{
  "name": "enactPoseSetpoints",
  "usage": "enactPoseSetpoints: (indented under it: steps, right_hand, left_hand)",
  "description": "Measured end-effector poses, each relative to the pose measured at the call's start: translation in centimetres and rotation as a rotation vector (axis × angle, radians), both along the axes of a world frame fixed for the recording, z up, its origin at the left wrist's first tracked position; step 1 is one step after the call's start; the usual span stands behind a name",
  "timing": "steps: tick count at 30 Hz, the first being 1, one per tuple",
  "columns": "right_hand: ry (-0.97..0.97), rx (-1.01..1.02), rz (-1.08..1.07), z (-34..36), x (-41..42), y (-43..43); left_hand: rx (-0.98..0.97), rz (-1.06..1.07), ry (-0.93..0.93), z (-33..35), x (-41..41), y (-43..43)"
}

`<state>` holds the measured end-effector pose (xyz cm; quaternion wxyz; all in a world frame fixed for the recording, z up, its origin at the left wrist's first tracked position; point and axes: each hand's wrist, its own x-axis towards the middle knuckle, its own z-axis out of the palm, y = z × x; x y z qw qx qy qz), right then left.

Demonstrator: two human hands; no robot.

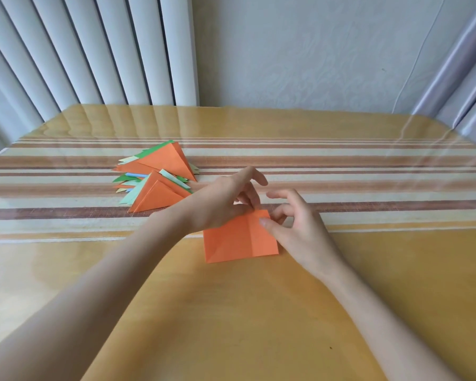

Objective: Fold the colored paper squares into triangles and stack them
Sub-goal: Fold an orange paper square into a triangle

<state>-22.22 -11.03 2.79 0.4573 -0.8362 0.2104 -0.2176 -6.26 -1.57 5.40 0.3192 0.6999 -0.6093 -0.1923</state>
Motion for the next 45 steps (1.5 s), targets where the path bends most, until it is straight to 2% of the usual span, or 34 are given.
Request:
enactPoseSetpoints:
  steps: [2, 4, 6, 9, 11, 13, 16, 17, 20, 21, 25, 30, 33, 36, 40, 43, 45]
  right_hand:
    - [-0.033, 0.032, -0.014, 0.0, 0.1, 0.3]
    - [-0.085, 0.031, -0.119, -0.4, 0.2, 0.3]
    - [-0.156, 0.144, -0.226, -0.7, 0.1, 0.3]
    - [-0.215, 0.399, -0.261, -0.5, 0.0, 0.4]
    - [-0.189, 0.397, -0.224, -0.3, 0.1, 0.7]
    - [-0.164, 0.371, -0.176, -0.3, 0.2, 0.9]
    - [-0.139, 0.313, -0.025, 0.1, -0.6, 0.5]
    - [-0.096, 0.208, 0.029, 0.0, -0.9, 0.3]
    - [-0.006, -0.314, 0.132, -1.1, -1.2, 0.0]
    - [0.006, -0.423, 0.187, -1.7, -1.0, 0.0]
    - [-0.013, -0.664, 0.293, -2.7, -0.3, 0.3]
    - [-0.112, -0.870, 0.347, -2.6, -0.3, 0.9]
    - [-0.095, -0.925, 0.420, -2.8, -0.3, 1.8]
    - [-0.093, -0.955, 0.395, -2.6, -0.3, 2.3]
    - [-0.121, -0.948, 0.373, -2.8, -0.2, 3.2]
    - [-0.071, -0.758, 0.405, -3.1, 0.2, 3.3]
    - [-0.041, -0.551, 0.397, -2.9, 0.5, 3.2]
  left_hand:
    - [-0.080, 0.024, -0.022, -0.1, -0.7, 0.3]
    - [-0.221, 0.125, -0.130, -0.9, -1.6, 1.4]
    - [-0.288, 0.190, -0.354, -2.2, -2.9, 2.9]
    - [-0.298, 0.200, -0.767, -4.2, -4.3, 4.3]
    - [-0.359, 0.206, -0.896, -4.9, -4.6, 4.3]
    - [-0.445, 0.220, -0.948, -5.1, -4.3, 4.2]
    - [-0.493, 0.248, -0.904, -4.6, -3.1, 5.1]
    - [-0.496, 0.241, -0.867, -4.5, -2.4, 5.7]
    - [-0.460, 0.131, -0.754, -4.6, -0.8, 7.3]
    - [-0.432, 0.088, -0.720, -4.9, -0.4, 7.8]
    - [-0.296, 0.005, -0.588, -5.6, 0.1, 8.8]
    - [-0.179, 0.050, -0.574, -5.6, 0.2, 9.6]
    - [-0.119, 0.067, -0.630, -5.3, -0.2, 10.3]
    - [-0.095, 0.091, -0.674, -5.2, -1.1, 10.6]
    - [-0.225, 0.107, -0.756, -5.2, -1.6, 10.7]
    - [-0.254, 0.149, -0.757, -5.3, -1.4, 11.2]
    - [-0.219, 0.208, -0.657, -5.5, -1.5, 11.9]
